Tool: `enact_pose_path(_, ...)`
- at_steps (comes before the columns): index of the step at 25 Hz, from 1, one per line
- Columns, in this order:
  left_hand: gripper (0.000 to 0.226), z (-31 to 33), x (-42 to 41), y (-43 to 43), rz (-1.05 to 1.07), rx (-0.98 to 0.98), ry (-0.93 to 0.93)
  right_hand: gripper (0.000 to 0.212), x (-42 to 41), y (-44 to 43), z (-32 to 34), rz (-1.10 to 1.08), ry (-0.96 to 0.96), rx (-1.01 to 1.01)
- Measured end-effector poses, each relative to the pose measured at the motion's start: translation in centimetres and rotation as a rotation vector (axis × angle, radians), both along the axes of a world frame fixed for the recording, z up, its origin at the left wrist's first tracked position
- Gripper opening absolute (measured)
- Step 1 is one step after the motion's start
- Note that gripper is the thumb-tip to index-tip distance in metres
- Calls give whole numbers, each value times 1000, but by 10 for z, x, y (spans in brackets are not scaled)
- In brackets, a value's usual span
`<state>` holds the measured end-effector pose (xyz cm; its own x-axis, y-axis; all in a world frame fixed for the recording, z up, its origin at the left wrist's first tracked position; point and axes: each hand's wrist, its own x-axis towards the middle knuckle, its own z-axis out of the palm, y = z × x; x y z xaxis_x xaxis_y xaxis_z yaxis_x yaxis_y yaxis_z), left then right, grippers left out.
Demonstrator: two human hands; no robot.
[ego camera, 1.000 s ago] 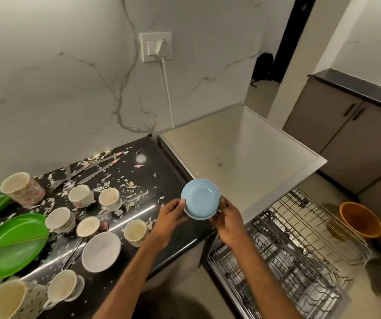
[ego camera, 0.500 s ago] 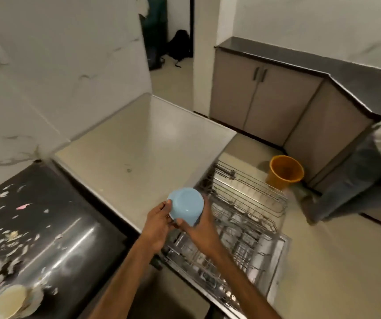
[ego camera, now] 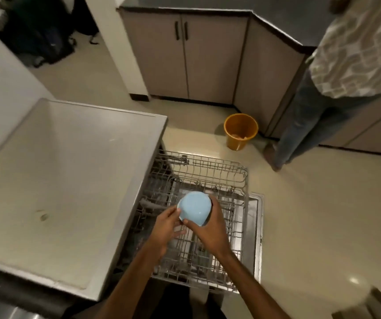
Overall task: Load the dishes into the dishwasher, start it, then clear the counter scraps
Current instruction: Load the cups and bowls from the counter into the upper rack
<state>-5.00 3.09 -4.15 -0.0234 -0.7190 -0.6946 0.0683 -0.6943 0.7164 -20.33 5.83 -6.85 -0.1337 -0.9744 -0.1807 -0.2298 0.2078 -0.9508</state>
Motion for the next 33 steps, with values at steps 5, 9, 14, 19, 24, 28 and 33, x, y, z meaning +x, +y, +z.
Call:
enact_pose_path(5,44,-65,-31,-77,-322,-68,-62,95,-31,-58,-63,-145,70,172)
enact_pose_path(9,55,-139,-60,-142,-541,-138,-117,87,-51,-124,-128,-220,95,264)
enact_pose_path(14,65,-212,-82,-192,-834,-295,-407,82,-73,-177,-201,-216,179,294)
enact_pose_path(19,63,-248,-95,-199,-1087,-375,-634,91,-90,-187,-237,-135,277,348)
enact_pose_path(24,69,-255,-99,-200,-1159,-382,-771,105,-90,-188,-240,-84,328,422)
enact_pose_path(28,76,-259,-100,-197,-1233,-347,-821,114,-92,-181,-238,-93,411,450)
enact_pose_path(33,78,-250,-96,-179,-1239,-296,-855,100,-105,-145,-223,-34,537,478)
